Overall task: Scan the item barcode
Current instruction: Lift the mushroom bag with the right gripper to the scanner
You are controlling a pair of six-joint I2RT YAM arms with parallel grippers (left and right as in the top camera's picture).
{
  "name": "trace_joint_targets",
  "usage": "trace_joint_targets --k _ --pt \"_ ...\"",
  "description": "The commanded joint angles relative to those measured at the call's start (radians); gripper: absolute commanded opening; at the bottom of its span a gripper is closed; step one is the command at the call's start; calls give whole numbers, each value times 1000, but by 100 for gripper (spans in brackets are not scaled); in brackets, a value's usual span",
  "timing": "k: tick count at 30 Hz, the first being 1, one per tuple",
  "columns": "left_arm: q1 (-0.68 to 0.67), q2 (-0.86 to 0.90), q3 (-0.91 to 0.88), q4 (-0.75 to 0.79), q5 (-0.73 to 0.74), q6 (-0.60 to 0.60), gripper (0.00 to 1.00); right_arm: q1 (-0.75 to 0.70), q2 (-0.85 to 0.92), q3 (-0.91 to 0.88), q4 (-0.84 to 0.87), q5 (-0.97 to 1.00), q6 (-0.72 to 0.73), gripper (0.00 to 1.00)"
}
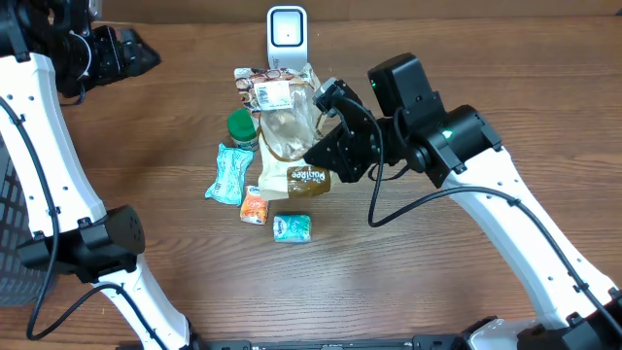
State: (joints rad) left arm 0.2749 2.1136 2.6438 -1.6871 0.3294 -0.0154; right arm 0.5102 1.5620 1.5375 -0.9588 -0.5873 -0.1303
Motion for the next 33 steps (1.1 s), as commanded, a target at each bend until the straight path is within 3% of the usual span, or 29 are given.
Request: trace_joint_targets --k 1,6,10,17,22,28,33 --pt "-8 0 -1 -2 0 1 100 20 -21 33 16 304 96 4" --pt "-8 0 -1 -2 1 1 100 42 6 33 52 592 189 4" --pt "-8 0 -1 -2 0 1 100 45 40 33 142 772 185 4" --pt "-8 0 -1 -2 0 1 100 45 99 33 323 983 -5 4" --pt "-8 0 -1 -2 1 1 100 35 152 76 407 1152 -56 4" --pt "-8 0 -1 -2 1 1 100 3 262 120 665 1299 -399 4" --pt "-8 0 -1 -2 1 1 100 0 428 120 966 1439 -787 4"
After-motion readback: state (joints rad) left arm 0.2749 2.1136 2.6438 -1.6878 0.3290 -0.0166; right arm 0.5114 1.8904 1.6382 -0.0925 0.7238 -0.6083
